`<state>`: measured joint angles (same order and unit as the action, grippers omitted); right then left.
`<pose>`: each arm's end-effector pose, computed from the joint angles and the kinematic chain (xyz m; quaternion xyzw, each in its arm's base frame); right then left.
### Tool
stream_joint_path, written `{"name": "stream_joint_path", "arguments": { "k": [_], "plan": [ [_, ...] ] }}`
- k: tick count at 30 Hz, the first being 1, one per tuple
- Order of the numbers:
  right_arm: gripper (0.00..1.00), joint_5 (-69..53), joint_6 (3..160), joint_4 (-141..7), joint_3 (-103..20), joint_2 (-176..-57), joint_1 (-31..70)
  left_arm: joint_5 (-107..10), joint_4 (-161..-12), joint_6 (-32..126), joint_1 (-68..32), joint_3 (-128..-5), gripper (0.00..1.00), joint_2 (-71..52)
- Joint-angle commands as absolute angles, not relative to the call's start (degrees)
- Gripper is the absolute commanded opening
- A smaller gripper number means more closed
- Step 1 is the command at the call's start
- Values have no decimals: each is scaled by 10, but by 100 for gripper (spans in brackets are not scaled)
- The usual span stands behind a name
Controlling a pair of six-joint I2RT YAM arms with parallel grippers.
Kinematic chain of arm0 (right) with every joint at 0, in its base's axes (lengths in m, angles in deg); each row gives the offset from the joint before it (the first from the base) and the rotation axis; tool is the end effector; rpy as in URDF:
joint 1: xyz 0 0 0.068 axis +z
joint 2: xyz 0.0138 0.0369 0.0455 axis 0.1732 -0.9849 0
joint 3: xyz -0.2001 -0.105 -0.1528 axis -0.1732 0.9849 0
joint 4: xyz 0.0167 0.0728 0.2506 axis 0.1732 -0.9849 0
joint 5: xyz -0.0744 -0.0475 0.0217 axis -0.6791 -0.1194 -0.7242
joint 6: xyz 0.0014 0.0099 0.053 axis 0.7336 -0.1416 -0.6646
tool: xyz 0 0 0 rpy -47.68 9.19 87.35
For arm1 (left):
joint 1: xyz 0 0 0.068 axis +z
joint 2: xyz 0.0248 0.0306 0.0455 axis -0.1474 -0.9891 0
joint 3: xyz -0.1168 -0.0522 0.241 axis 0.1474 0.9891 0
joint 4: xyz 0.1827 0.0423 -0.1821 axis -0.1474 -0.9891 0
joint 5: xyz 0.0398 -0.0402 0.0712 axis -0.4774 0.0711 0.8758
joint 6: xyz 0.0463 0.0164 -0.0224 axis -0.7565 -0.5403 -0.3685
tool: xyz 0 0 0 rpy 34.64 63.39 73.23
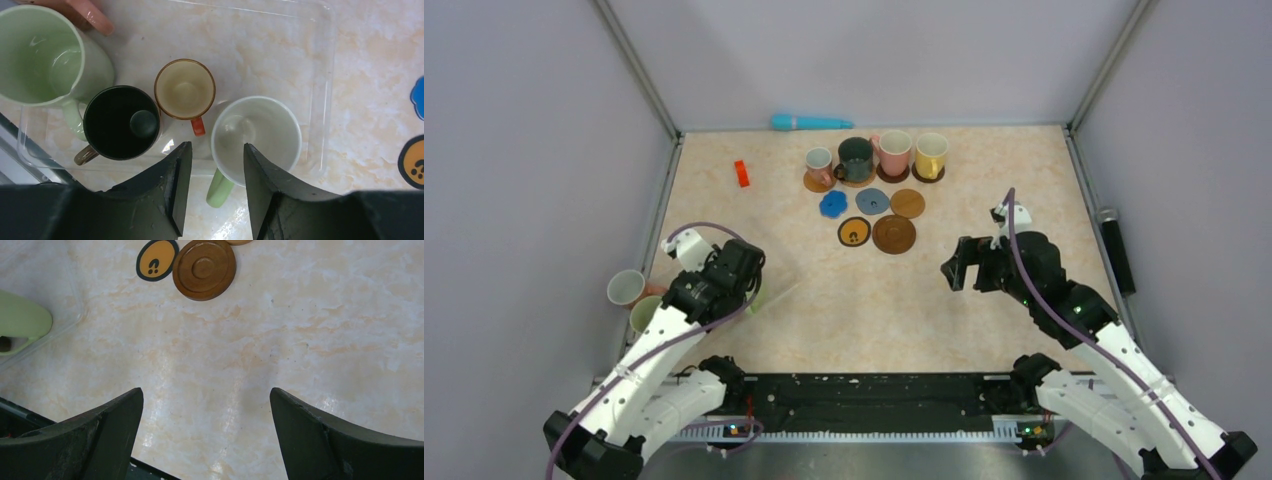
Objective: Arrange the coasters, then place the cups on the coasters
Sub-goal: Pick up the cup from the tray.
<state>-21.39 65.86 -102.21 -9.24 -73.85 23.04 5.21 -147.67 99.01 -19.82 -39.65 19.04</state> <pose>0.1248 0.0769 0.3036 -0.0557 0.8653 0.1903 0.4604 0.1309 -0.0417 0.2747 -0.3646 0.8193 0.0889 0.4335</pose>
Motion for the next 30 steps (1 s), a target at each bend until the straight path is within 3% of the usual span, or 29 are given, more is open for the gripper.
{"name": "stream_joint_path", "arguments": {
  "k": [1,21,25,30],
  "plan": [
    [96,-211,654,-1006,-90,-729,236,50,-1479,1025,-177,-386,47,178],
    [96,-206,656,-997,-83,-722,236,-12,-1377,1003,-119,-306,37,156],
    [96,-206,655,-996,-81,-721,236,-4,-1395,1001,-120,-321,26,162],
    [96,-205,655,-992,-79,-722,236,4,-1400,955,-120,-357,6,172]
  ]
}}
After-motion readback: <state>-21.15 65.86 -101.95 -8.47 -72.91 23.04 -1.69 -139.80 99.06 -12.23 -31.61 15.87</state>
